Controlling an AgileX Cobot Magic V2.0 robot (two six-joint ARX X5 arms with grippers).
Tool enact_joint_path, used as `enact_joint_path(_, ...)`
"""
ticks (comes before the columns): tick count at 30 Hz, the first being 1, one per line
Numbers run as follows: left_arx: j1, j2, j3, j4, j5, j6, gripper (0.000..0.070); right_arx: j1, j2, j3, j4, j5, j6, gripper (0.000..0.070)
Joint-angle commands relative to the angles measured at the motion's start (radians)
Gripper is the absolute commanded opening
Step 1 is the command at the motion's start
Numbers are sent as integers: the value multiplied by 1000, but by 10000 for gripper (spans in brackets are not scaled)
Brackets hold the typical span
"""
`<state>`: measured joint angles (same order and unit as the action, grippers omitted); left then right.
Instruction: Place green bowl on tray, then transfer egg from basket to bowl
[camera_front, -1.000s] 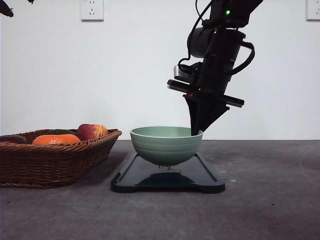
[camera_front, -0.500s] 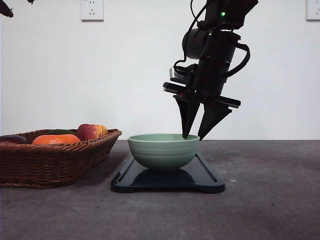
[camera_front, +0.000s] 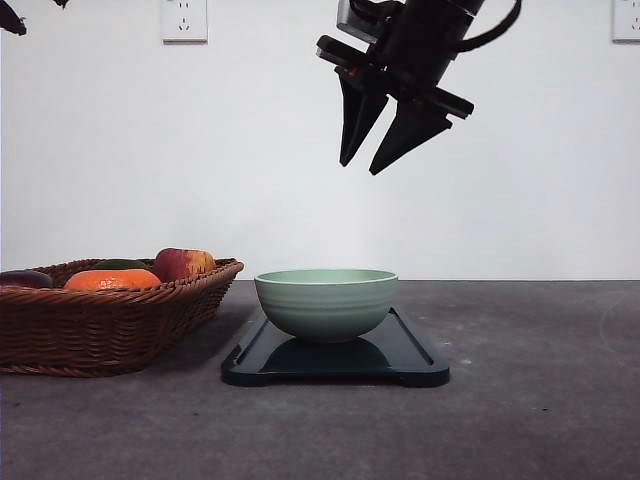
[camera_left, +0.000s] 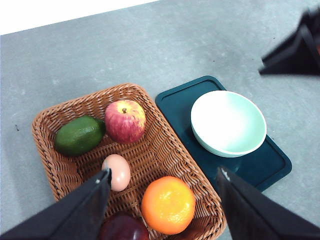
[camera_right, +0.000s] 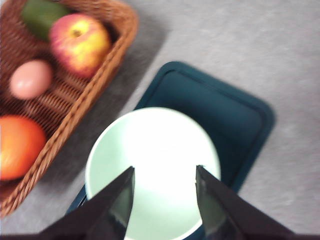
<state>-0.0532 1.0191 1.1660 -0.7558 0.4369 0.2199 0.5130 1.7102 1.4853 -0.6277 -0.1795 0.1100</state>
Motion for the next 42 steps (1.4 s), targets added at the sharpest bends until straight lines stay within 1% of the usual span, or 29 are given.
enact_joint_path(1, -2, 8, 23, 4, 5, -4, 432, 3, -46, -66, 47, 14, 9, 237)
enact_joint_path(7, -9, 8, 23, -18, 6, -5, 431, -9, -233, -318, 174, 49, 7, 237)
enact_joint_path(11, -19, 8, 23, -15, 6, -42, 431, -19, -371, -477, 241, 64, -16, 237)
enact_joint_path(15, -25, 8, 23, -14, 5, -80, 431, -19, -487, -594, 254, 118, -21, 237)
enact_joint_path(17, -29, 8, 23, -15, 3, -95, 431, -19, -543, -645, 255, 128, -25, 237)
enact_joint_path(19, -32, 8, 23, -15, -4, -130, 432, -19, -587, -683, 254, 130, -32, 236)
enact_joint_path(22, -34, 11, 23, -15, -10, -179, 432, -19, -653, -736, 252, 160, -31, 237)
enact_joint_path(25, -39, 21, 23, -15, -16, -202, 432, -19, -715, -772, 250, 193, -31, 236)
enact_joint_path(28, -61, 45, 25, -15, -57, -210, 431, -19, -763, -792, 249, 209, -32, 237)
enact_joint_path(34, -130, 156, 52, -18, -198, -214, 431, -19, -785, -793, 245, 207, -32, 237)
enact_joint_path(37, -164, 237, 94, -34, -278, -216, 430, -19, -784, -793, 246, 208, -32, 237)
enact_joint_path(42, -199, 395, 191, -74, -354, -236, 429, -19, -784, -793, 245, 208, -32, 237)
